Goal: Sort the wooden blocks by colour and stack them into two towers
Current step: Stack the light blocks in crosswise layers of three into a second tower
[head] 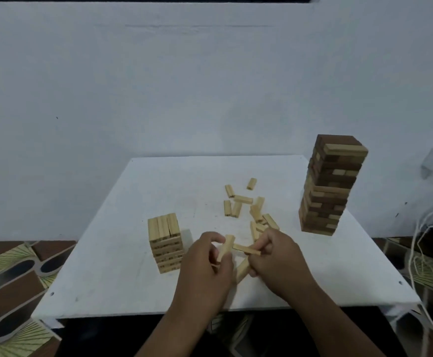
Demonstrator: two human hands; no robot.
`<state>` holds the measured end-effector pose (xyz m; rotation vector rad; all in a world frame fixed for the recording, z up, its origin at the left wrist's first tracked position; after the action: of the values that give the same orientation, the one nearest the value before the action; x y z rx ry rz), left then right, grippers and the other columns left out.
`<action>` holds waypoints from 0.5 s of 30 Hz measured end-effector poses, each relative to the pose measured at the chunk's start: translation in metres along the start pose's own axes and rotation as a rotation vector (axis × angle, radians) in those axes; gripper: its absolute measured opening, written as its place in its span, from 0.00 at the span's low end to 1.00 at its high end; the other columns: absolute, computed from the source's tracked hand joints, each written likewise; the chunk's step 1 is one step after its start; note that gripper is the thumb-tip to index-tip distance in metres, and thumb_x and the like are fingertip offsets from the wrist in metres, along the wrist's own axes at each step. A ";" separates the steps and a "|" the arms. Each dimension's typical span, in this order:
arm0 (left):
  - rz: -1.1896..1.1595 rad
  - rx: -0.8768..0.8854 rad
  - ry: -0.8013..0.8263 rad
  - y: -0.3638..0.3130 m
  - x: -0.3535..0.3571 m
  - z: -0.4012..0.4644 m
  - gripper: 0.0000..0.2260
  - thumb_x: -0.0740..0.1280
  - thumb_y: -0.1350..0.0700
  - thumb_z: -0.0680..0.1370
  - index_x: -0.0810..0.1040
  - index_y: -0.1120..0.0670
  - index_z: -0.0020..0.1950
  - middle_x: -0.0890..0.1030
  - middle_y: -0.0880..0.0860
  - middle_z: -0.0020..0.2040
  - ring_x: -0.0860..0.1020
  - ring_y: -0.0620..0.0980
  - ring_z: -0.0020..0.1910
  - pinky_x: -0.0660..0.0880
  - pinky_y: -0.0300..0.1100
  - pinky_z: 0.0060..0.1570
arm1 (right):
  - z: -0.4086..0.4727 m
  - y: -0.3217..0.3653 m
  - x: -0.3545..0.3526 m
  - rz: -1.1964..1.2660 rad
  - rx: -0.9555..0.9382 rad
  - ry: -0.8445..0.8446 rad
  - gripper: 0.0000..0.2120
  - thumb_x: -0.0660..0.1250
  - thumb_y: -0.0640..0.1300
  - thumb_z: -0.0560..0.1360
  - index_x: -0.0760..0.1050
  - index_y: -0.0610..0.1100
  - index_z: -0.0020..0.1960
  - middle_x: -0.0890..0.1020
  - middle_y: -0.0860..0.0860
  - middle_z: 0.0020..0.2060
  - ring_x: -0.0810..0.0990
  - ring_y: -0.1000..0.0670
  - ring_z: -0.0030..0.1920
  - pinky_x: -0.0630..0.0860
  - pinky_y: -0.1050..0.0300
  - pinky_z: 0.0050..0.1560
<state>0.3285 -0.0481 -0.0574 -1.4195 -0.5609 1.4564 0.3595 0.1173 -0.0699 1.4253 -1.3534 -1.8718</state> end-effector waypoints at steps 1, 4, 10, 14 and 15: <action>0.011 0.020 -0.008 0.002 0.000 -0.004 0.08 0.67 0.55 0.78 0.73 0.42 0.52 0.76 0.49 0.40 0.76 0.45 0.39 0.76 0.39 0.37 | 0.000 0.000 0.003 -0.032 -0.027 0.010 0.08 0.68 0.36 0.68 0.73 0.48 0.38 0.83 0.48 0.32 0.82 0.47 0.34 0.81 0.44 0.40; 0.019 0.054 -0.023 0.006 -0.003 -0.008 0.08 0.65 0.57 0.79 0.71 0.44 0.52 0.74 0.48 0.43 0.75 0.43 0.42 0.76 0.36 0.40 | -0.001 0.000 0.010 -0.057 -0.119 -0.019 0.12 0.70 0.35 0.70 0.73 0.51 0.38 0.82 0.52 0.38 0.82 0.48 0.36 0.80 0.45 0.41; 0.105 0.072 -0.034 0.017 -0.002 -0.009 0.07 0.66 0.55 0.79 0.70 0.44 0.51 0.73 0.46 0.42 0.74 0.42 0.41 0.73 0.36 0.37 | 0.002 0.006 0.008 -0.183 -0.324 -0.171 0.12 0.77 0.38 0.68 0.74 0.49 0.38 0.77 0.57 0.36 0.75 0.56 0.37 0.73 0.61 0.36; 0.197 0.120 -0.024 0.019 -0.001 -0.008 0.04 0.67 0.54 0.78 0.73 0.46 0.50 0.72 0.45 0.42 0.72 0.40 0.41 0.68 0.30 0.37 | 0.005 0.001 -0.005 -0.209 -0.084 -0.061 0.11 0.79 0.47 0.67 0.76 0.50 0.40 0.80 0.55 0.33 0.77 0.57 0.35 0.68 0.66 0.33; 0.224 0.118 -0.013 0.021 0.000 -0.008 0.03 0.67 0.53 0.78 0.73 0.46 0.49 0.72 0.45 0.42 0.72 0.40 0.40 0.67 0.30 0.37 | 0.004 0.000 -0.006 -0.221 -0.051 -0.028 0.12 0.79 0.48 0.67 0.76 0.51 0.42 0.80 0.55 0.34 0.78 0.57 0.36 0.68 0.66 0.34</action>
<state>0.3288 -0.0590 -0.0765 -1.4144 -0.3260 1.6483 0.3580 0.1245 -0.0672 1.5834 -1.1926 -2.0553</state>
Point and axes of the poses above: each hand's wrist, its own z-axis towards the middle knuckle, its own x-axis out of the palm, y = z × x, the point moved 5 cm from there along z, towards the middle knuckle
